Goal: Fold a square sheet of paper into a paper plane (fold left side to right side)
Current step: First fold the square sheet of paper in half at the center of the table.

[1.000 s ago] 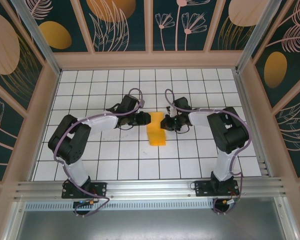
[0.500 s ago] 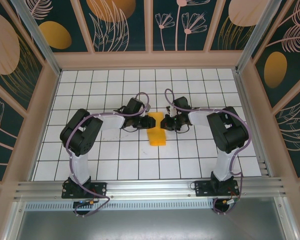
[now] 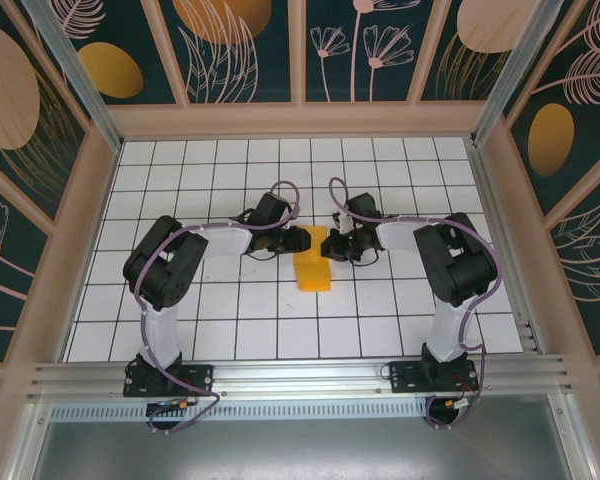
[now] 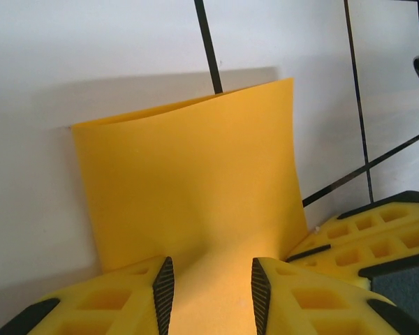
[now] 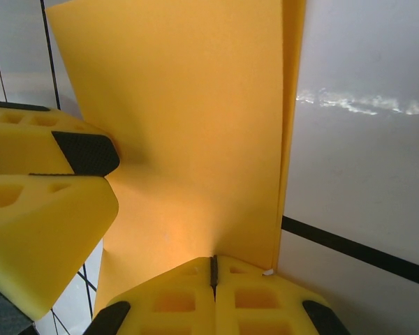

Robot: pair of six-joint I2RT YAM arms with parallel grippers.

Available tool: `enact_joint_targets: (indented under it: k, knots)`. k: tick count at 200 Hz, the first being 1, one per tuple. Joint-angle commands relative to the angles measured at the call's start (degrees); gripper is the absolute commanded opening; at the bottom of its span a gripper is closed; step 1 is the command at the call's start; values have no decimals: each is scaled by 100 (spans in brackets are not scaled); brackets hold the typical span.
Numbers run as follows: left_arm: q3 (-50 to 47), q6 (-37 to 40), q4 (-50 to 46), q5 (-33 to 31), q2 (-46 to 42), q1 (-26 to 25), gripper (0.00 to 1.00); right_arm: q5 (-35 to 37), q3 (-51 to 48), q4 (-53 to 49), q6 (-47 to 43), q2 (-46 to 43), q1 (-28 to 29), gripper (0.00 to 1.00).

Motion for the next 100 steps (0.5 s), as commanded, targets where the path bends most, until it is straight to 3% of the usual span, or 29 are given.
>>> enact_joint_targets:
  k: [1, 100]
  knots:
    - [176, -49, -116, -259, 194, 99, 38, 930, -235, -657, -179, 492, 29, 1]
    - [471, -64, -125, -262, 417, 181, 40, 956, -240, -690, -205, 557, 41, 1]
